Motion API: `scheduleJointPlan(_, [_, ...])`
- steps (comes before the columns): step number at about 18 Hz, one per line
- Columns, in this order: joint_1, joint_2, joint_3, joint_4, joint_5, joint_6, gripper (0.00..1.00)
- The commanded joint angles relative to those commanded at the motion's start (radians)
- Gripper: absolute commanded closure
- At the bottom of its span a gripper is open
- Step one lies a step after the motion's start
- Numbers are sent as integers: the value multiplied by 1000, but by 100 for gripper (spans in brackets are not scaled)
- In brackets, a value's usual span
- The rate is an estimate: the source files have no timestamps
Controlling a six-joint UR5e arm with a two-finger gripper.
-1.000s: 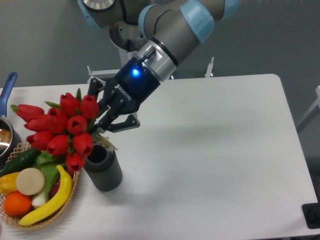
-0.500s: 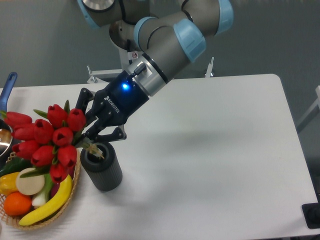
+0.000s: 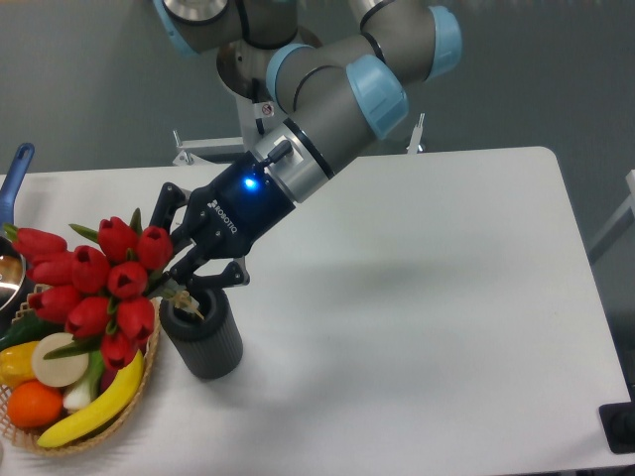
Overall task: Insert the flowers into the vase
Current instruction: 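Lower the tulip stems down into the black vase, then push the tulips deeper into the vase and open the gripper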
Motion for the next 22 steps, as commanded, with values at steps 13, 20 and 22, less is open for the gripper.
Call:
scheduleJointPlan(13, [2, -18, -163, 0, 5, 209, 96])
scheduleJointPlan(20, [3, -32, -210, 0, 9, 275, 88])
scheduleJointPlan(22, [3, -37, -210, 0, 9, 276, 83])
